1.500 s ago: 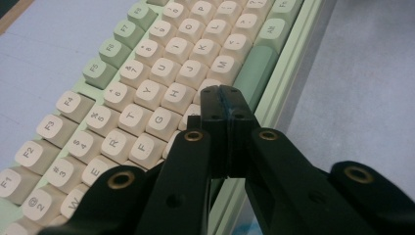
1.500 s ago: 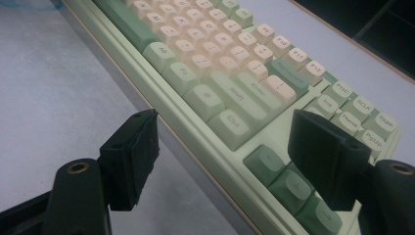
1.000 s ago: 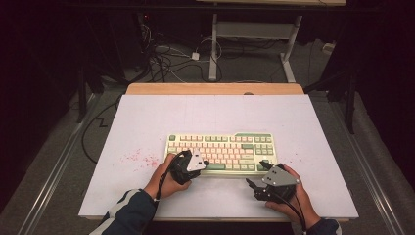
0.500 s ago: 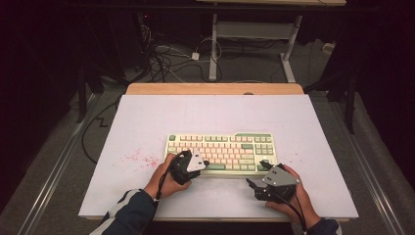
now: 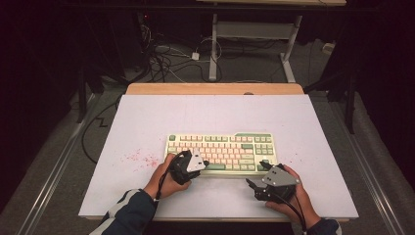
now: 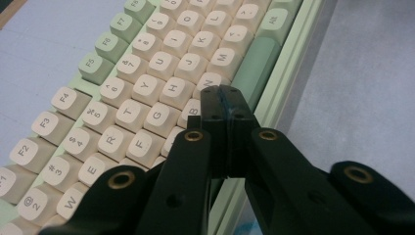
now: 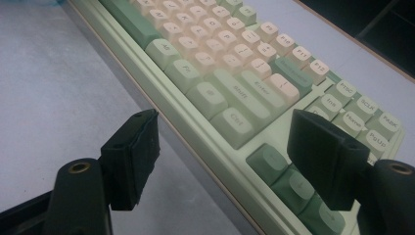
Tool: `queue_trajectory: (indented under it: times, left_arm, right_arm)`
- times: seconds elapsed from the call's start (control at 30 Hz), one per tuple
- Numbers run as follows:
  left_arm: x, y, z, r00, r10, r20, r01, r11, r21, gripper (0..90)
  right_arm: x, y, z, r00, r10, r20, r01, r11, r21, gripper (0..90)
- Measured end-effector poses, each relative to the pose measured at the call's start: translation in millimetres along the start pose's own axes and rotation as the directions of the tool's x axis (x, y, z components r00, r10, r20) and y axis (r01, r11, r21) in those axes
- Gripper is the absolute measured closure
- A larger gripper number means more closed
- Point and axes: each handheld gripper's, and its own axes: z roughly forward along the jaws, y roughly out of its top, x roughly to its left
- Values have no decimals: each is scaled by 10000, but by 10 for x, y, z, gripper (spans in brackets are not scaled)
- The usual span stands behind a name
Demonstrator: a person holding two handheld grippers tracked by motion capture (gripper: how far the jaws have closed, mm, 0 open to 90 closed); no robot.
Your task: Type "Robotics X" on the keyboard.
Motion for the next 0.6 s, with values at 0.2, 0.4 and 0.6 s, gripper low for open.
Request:
queue_trajectory:
  times: [0.2,0.4,0.6]
  left_arm:
    - [2,-2,-1,10000,14,-10,-14,10000,-6,866]
    - [-1,-3,0,10000,46,-7,-46,10000,6,866]
    - [-2,-5,2,10000,57,-10,-57,10000,8,865]
  right_arm:
    - [0,-1,0,10000,-1,1,1,10000,10,285]
    - [3,-1,3,10000,-13,-15,13,10000,18,285]
    - [3,-1,3,10000,-10,-14,10,10000,22,285]
